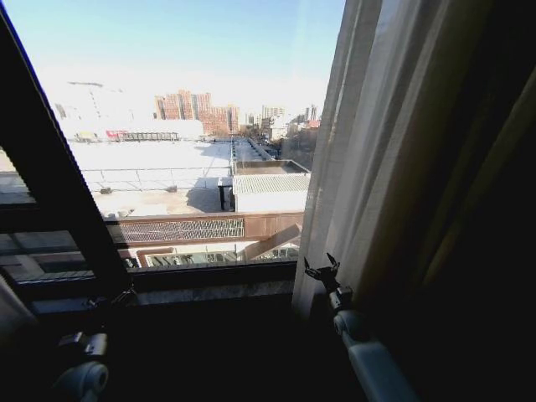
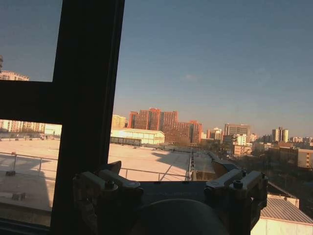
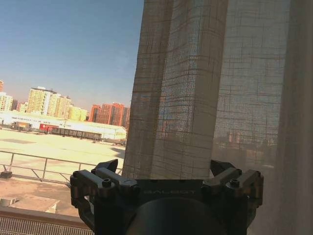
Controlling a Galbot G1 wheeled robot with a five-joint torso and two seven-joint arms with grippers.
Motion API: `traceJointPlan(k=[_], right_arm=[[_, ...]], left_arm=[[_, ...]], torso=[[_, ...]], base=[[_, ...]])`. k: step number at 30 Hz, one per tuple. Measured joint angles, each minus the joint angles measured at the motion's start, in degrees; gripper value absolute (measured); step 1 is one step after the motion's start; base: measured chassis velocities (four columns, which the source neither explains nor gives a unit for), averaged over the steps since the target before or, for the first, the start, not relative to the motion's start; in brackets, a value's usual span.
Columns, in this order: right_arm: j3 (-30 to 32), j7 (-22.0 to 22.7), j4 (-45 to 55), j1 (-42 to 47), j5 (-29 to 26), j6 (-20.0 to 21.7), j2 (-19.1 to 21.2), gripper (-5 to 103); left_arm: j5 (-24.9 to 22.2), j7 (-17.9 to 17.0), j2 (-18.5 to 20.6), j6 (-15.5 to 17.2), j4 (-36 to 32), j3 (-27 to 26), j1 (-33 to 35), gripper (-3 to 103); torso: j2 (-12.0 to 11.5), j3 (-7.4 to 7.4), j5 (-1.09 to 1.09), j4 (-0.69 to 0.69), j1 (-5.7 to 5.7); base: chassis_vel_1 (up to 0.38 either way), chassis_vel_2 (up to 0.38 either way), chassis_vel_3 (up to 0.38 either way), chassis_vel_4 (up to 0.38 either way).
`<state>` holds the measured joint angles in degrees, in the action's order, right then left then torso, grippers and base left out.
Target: Open the curtains by pulling them apart, changing their state from closed to fully open.
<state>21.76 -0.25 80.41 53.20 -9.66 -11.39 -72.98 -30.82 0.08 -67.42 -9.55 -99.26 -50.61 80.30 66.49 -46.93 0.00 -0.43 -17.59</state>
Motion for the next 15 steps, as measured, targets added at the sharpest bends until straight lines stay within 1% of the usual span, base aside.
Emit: traceJointPlan(k=[4,5,6,8,9,12,14,15], right_arm=[[-1.0,0.3,-1.6,-1.9,0.0,0.1,-0.4,100],[-1.1,0.3,-2.1,-2.5,0.0,0.1,-0.6,103],[-1.2,0.3,-2.7,-3.0,0.1,0.1,-0.7,101],[-1.2,0.2,-2.9,-3.2,0.1,0.1,-0.8,101],[-1.2,-0.2,-3.4,-3.6,0.1,0.1,-0.8,99],[-1.2,-0.9,-3.7,-3.8,0.1,-0.1,-0.7,84],[-1.1,-0.9,-3.7,-3.8,0.1,-0.2,-0.7,84],[-1.0,-0.9,-3.7,-3.9,0.1,-0.2,-0.6,78]], left_arm=[[0.0,0.0,0.0,0.0,0.0,0.0,0.0,100],[0.0,0.0,0.0,0.0,0.0,0.0,0.0,100],[0.0,0.0,0.0,0.0,0.0,0.0,0.0,100],[0.0,0.0,0.0,0.0,0.0,0.0,0.0,100],[0.0,0.0,0.0,0.0,0.0,0.0,0.0,100],[0.0,0.0,0.0,0.0,0.0,0.0,0.0,100],[0.0,0.0,0.0,0.0,0.0,0.0,0.0,100],[0.0,0.0,0.0,0.0,0.0,0.0,0.0,100]], torso=[[0.0,0.0,0.0,0.0,0.0],[0.0,0.0,0.0,0.0,0.0],[0.0,0.0,0.0,0.0,0.0],[0.0,0.0,0.0,0.0,0.0],[0.0,0.0,0.0,0.0,0.0],[0.0,0.0,0.0,0.0,0.0],[0.0,0.0,0.0,0.0,0.0],[0.0,0.0,0.0,-0.01,0.0]], base=[[0.0,0.0,0.0,0.0],[0.0,0.0,0.0,0.0],[0.0,0.0,0.0,0.0],[0.0,0.0,0.0,0.0],[0.0,0.0,0.0,0.0],[0.0,0.0,0.0,0.0],[0.0,0.0,0.0,0.0],[0.0,0.0,0.0,0.0]])
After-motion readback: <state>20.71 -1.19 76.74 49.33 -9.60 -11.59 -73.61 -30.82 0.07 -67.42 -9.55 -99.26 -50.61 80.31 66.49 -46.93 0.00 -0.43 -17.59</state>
